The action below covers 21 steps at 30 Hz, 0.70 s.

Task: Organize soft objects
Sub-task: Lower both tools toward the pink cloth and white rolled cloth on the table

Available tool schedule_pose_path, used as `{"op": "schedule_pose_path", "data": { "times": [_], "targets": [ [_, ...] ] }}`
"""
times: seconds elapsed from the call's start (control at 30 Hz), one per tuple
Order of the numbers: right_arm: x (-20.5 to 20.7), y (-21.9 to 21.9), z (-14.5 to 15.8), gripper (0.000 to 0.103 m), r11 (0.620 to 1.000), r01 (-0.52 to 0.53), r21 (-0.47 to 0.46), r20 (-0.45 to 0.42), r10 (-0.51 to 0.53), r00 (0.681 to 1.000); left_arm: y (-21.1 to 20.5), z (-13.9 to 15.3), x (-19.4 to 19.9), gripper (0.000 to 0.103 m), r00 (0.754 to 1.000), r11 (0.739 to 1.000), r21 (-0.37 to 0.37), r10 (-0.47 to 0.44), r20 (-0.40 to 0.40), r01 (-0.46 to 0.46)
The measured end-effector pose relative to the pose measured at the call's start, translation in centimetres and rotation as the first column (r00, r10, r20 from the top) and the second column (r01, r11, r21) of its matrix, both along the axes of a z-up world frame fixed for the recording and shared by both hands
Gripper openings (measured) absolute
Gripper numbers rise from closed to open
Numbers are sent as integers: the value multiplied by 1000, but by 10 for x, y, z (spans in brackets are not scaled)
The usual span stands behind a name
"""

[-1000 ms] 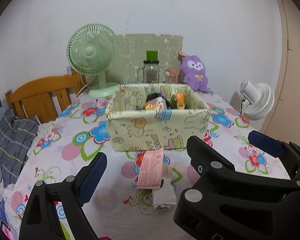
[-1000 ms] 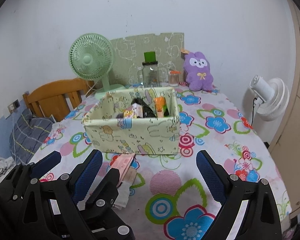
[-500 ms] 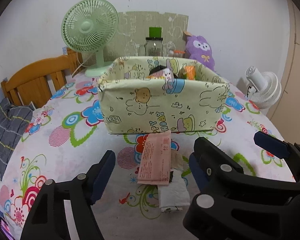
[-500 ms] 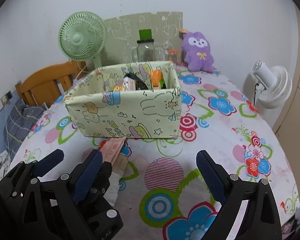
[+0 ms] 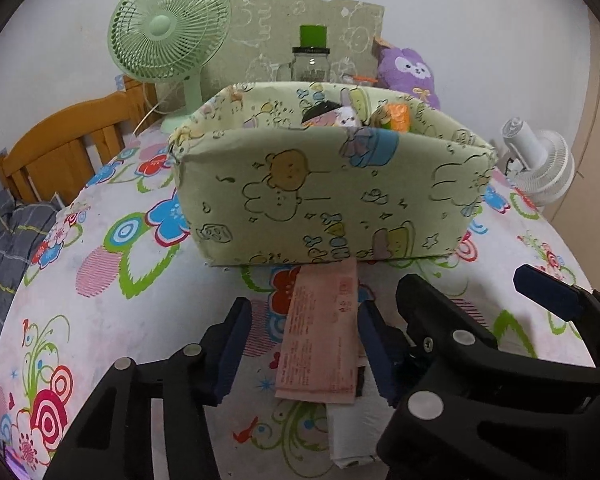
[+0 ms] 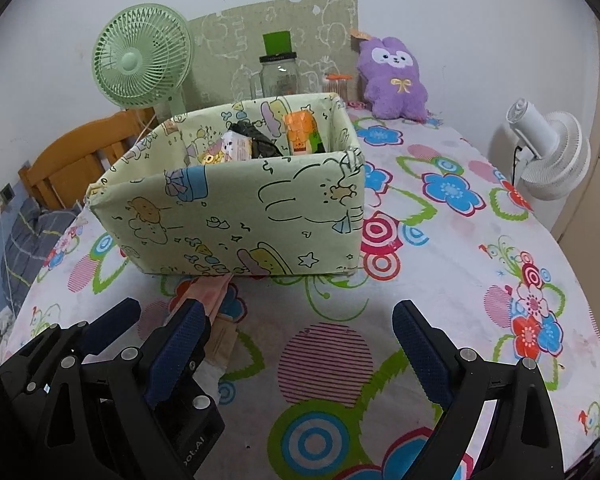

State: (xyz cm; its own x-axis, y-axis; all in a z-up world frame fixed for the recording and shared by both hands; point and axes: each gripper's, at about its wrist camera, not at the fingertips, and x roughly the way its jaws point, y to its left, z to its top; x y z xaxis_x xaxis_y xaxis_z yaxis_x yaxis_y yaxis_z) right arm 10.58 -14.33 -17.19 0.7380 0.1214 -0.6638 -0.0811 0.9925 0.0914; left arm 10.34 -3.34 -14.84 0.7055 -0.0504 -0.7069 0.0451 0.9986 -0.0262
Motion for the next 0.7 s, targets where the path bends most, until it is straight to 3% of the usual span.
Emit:
{"op": "schedule_pose_path", "data": {
  "times": [0.23, 0.5, 0.7],
  "targets": [
    [9, 4, -9, 97, 1000, -2, -9, -30, 1, 1000, 1, -11, 8, 51, 999, 1000, -8, 4, -37, -4],
    [12, 7, -12, 97, 1000, -13, -6, -41, 13, 999, 4, -11, 8, 41, 999, 1000, -17, 3, -35, -3],
    [7, 13, -10, 97, 1000, -27, -10, -36, 27, 999, 11, -8, 0, 40, 999, 1000, -7, 23, -24, -23]
  ]
}}
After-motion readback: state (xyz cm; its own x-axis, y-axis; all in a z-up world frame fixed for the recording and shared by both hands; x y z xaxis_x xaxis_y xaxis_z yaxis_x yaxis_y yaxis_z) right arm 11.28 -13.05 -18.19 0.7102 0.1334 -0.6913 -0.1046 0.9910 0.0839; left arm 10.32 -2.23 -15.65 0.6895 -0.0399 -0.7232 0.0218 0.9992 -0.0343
